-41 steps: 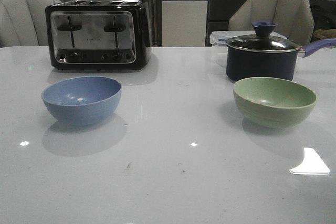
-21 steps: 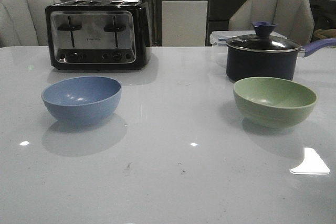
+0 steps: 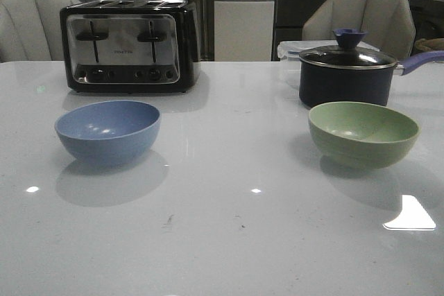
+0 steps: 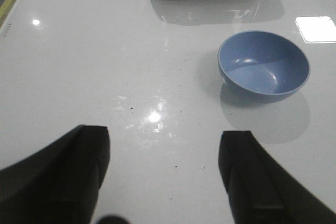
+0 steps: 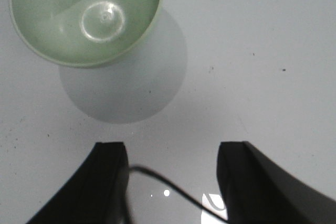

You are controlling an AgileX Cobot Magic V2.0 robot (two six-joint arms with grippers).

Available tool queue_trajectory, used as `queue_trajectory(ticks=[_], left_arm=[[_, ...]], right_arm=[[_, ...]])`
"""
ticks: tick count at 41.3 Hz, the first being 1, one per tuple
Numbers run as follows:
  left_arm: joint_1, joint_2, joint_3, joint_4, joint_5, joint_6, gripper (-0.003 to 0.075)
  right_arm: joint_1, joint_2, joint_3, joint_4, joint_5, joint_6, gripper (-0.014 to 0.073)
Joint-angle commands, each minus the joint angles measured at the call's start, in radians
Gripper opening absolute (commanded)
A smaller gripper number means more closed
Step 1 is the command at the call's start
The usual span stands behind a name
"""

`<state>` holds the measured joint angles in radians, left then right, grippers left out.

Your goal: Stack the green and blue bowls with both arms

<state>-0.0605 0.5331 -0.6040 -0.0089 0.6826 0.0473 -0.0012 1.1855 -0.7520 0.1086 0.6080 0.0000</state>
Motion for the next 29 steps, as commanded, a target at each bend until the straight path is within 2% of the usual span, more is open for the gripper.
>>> queue_trajectory(ticks=[1,19,29], left_arm=[[-0.004,0.009,-0.027,-0.004,-0.07,0.0,0.0509],[-0.004,0.009,-0.027,-0.004,-0.07,0.0,0.0509],[-0.004,0.009,-0.027,-0.004,-0.07,0.0,0.0509]], right_arm=[[-0.005,0.077,-0.121,0.011,-0.003,-0.008,0.0491],[-0.005,0.525,-0.488,0.041,0.138,-0.03,0.049],[-0.005,0.671,-0.614,0.083,0.158,-0.069,0.0489]])
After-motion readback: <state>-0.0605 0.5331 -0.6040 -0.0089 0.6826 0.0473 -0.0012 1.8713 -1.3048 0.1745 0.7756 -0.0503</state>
